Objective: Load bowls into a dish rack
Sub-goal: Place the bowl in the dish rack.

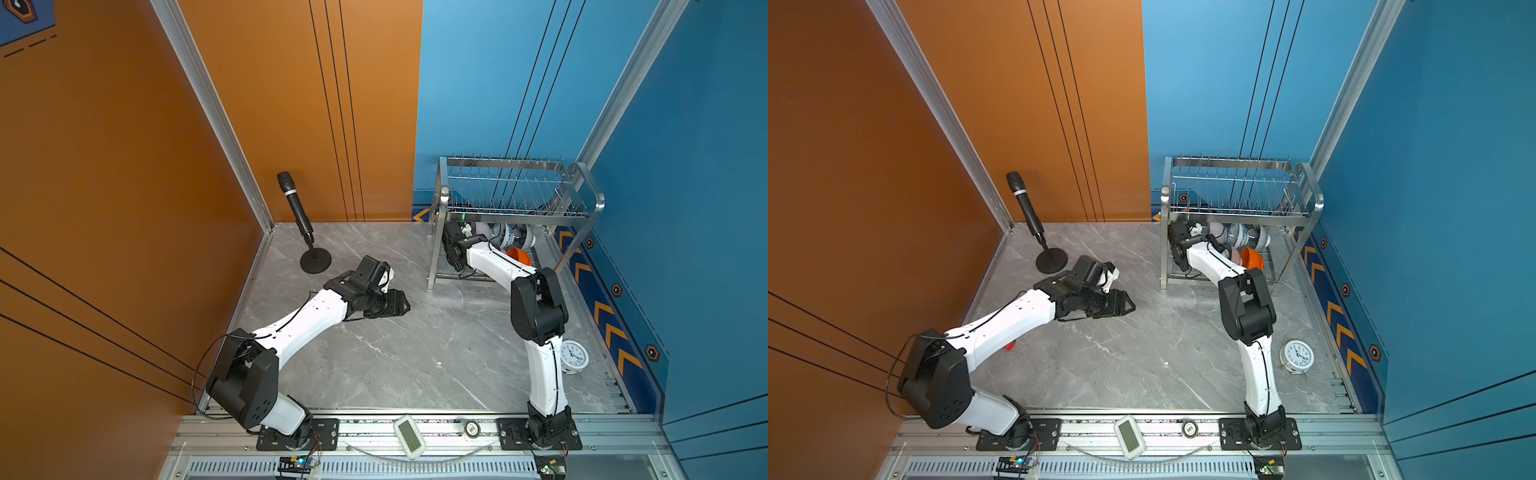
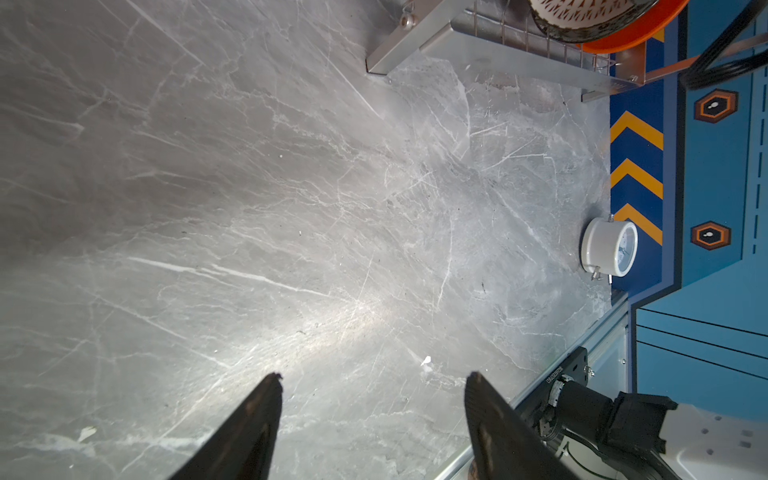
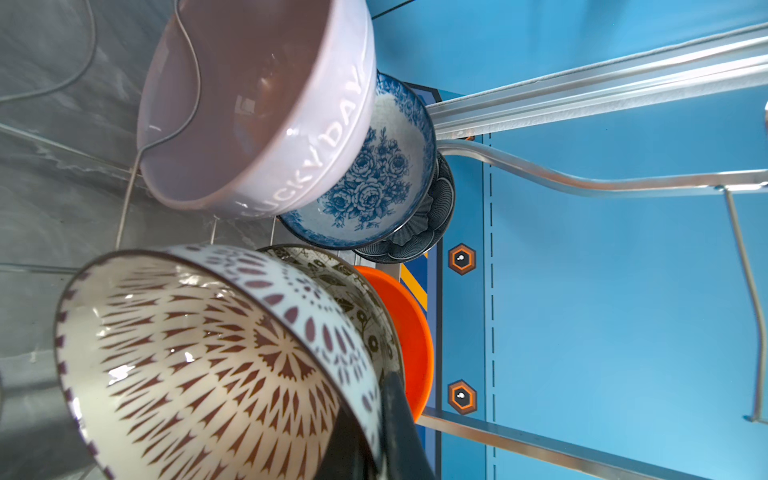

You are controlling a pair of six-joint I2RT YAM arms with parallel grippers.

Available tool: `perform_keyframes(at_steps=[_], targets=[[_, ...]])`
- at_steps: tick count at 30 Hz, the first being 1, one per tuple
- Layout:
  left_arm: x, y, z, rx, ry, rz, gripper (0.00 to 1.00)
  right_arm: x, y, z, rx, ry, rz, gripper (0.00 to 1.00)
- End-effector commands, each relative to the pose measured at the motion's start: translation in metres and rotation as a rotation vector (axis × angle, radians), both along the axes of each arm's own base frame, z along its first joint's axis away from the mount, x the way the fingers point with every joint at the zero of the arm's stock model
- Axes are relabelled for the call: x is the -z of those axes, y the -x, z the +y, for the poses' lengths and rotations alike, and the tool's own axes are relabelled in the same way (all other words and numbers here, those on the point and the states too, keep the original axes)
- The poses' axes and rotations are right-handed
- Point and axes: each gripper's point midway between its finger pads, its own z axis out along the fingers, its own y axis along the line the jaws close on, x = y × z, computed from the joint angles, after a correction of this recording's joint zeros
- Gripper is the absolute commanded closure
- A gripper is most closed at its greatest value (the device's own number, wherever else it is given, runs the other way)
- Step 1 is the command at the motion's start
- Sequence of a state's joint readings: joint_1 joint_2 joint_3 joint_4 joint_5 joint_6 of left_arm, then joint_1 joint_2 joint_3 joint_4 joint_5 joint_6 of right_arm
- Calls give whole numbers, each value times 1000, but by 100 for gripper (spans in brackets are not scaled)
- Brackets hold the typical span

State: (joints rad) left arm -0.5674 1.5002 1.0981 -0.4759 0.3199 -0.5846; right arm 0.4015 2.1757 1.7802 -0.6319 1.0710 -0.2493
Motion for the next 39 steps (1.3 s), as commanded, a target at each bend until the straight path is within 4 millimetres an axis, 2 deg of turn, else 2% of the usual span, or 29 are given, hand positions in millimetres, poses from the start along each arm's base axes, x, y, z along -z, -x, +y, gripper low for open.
perform_keyframes(at_steps=[1,7,13,32,34,39], targets=[[11,1,9,-21,-34,22,29,-26,-7,0,16,75,-52,100],[14,1,7,-20,-29,27,29,-34,-10,1,14,136,-55,100],[16,2,6,-19,-25,28,29,-33,-12,4,9,198,-35,100],[19,2,10,-16,-10,29,29,-13,-13,13,2,330,44,100],[30,9,14,-17,-25,54,29,-9,-13,15,-3,337,53,100],[32,8,16,-18,-25,61,29,-4,-11,18,-11,328,58,100]])
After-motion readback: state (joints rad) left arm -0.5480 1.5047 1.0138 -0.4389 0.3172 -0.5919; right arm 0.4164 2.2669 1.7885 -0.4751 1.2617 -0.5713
